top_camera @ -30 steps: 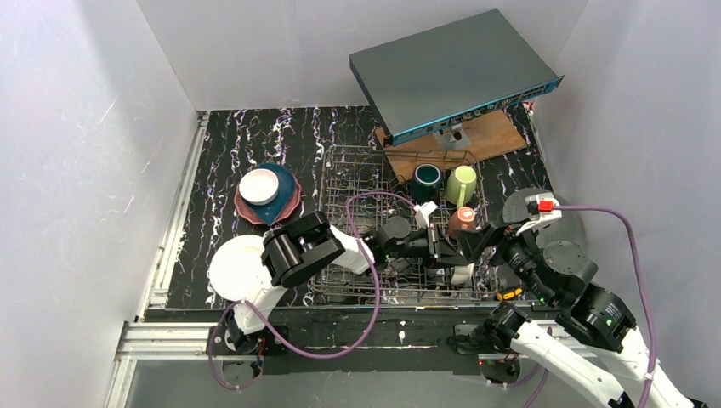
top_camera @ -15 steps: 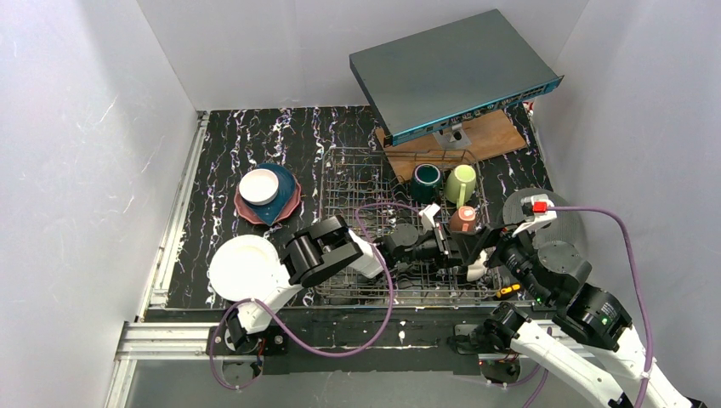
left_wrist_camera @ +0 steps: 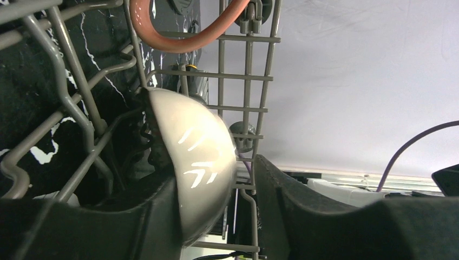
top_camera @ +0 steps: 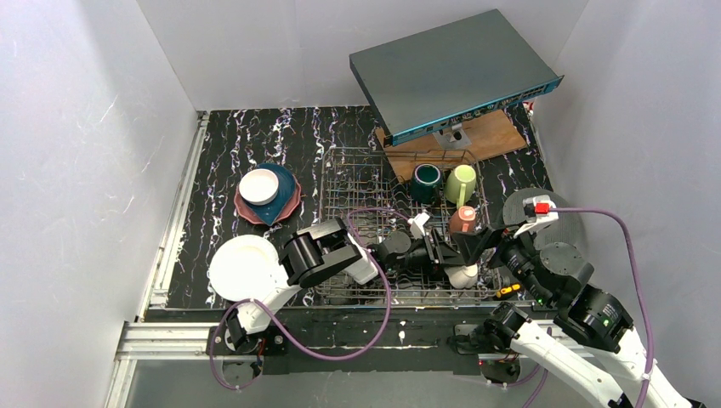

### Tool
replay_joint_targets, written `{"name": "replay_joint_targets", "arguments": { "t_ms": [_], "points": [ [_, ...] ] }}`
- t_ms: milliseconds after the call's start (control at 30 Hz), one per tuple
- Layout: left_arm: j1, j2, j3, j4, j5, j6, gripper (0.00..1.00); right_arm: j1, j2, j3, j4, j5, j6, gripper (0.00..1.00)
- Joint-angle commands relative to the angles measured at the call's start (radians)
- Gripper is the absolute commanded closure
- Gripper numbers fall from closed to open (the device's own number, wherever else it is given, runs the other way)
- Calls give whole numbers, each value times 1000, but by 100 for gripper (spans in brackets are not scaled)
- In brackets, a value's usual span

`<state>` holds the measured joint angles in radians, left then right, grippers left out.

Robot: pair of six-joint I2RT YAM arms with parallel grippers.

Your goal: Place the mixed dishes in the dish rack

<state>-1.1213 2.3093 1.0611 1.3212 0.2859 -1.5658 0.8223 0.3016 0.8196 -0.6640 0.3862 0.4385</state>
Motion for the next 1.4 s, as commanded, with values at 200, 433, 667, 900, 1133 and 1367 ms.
{"name": "replay_joint_targets", "arguments": {
  "t_ms": [200,433,667,900,1133,1367],
  "points": [
    [-5,-203,-21,-454,-6,179,36,3,-9,-19,43,-13,-3,2],
    [-7,-277,190,-1120,38,363,2,3,-2,-28,55,-17,-3,2],
    [-43,-262,380,-1520,-80,539,2,3,20,-30,78,-24,-9,2],
    [-61,-258,457,-1615,-114,729,2,3,28,-33,81,-34,-10,2],
    [-62,-254,518,-1677,-112,795,2,3,31,-40,86,-36,-9,2],
    [-69,-203,558,-1594,-4,739,20,3,26,-43,78,-31,-3,2]
  ]
}}
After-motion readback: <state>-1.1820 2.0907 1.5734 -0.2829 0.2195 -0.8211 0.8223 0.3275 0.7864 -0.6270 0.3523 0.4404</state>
